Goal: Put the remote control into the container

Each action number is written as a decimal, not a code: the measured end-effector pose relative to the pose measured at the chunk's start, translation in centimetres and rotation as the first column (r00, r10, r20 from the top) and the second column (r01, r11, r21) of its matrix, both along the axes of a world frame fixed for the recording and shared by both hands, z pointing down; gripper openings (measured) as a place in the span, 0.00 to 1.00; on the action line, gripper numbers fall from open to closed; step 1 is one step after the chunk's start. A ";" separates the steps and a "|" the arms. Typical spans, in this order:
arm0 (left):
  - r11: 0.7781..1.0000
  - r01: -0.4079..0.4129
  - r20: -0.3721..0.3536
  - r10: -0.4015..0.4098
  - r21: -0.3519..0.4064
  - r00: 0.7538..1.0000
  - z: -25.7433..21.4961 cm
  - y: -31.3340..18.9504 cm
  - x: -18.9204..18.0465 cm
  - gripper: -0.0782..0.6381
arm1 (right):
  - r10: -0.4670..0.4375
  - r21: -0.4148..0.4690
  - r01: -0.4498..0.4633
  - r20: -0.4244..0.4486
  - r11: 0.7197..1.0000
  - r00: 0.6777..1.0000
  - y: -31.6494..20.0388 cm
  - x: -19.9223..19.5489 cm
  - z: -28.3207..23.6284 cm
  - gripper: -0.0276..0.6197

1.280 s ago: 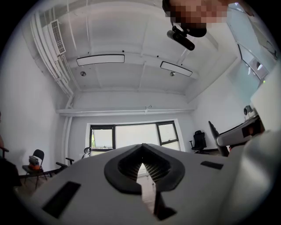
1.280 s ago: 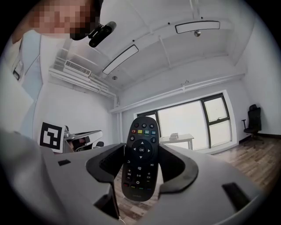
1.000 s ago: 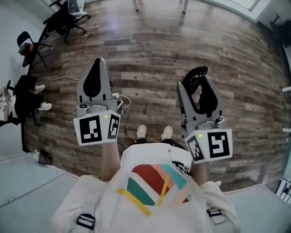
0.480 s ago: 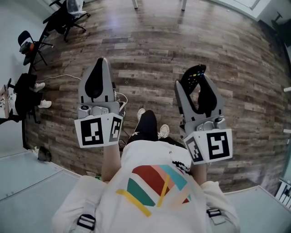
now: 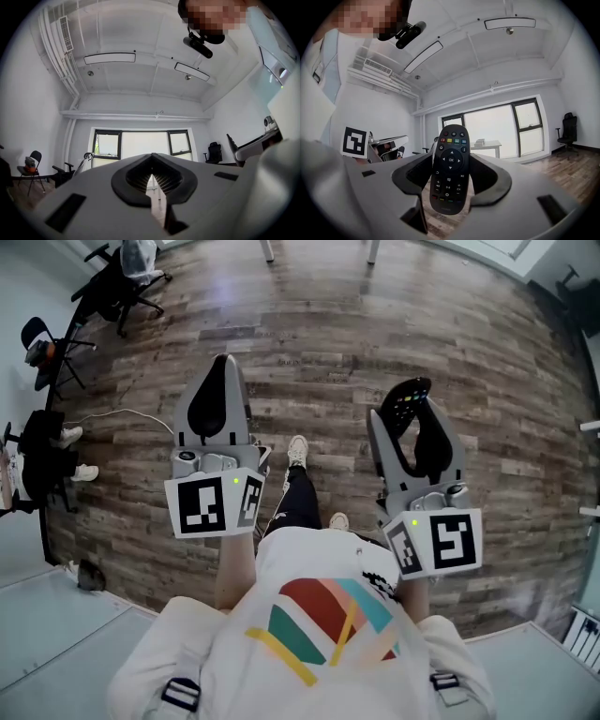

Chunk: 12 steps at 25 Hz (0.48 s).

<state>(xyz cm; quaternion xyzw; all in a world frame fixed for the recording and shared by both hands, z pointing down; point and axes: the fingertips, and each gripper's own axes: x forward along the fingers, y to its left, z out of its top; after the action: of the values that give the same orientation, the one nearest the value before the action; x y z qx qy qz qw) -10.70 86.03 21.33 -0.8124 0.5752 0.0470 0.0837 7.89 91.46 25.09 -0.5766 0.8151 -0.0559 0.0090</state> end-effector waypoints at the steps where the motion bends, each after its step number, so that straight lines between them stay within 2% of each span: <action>1: 1.000 0.003 -0.012 -0.003 -0.005 1.000 0.1 -1.7 -0.5 0.11 | -0.004 -0.004 0.004 -0.006 1.000 1.000 -1.6 -0.5 0.0 0.43; 4: 1.000 0.009 -0.043 -0.009 -0.010 0.999 0.0 -6.2 -2.3 0.11 | -0.023 -0.007 0.023 -0.025 1.000 0.999 -6.1 -2.5 -0.5 0.43; 12: 1.000 -0.021 -0.069 0.023 0.021 0.997 -2.1 -17.2 -6.1 0.11 | -0.015 -0.003 0.014 -0.055 1.000 0.998 -17.7 -6.7 -2.5 0.43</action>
<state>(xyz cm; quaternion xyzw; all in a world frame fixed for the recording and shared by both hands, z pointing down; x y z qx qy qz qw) -16.77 68.79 19.23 -0.8156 0.5683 0.0819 0.0716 1.21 73.79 22.59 -0.5720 0.8191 -0.0415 -0.0145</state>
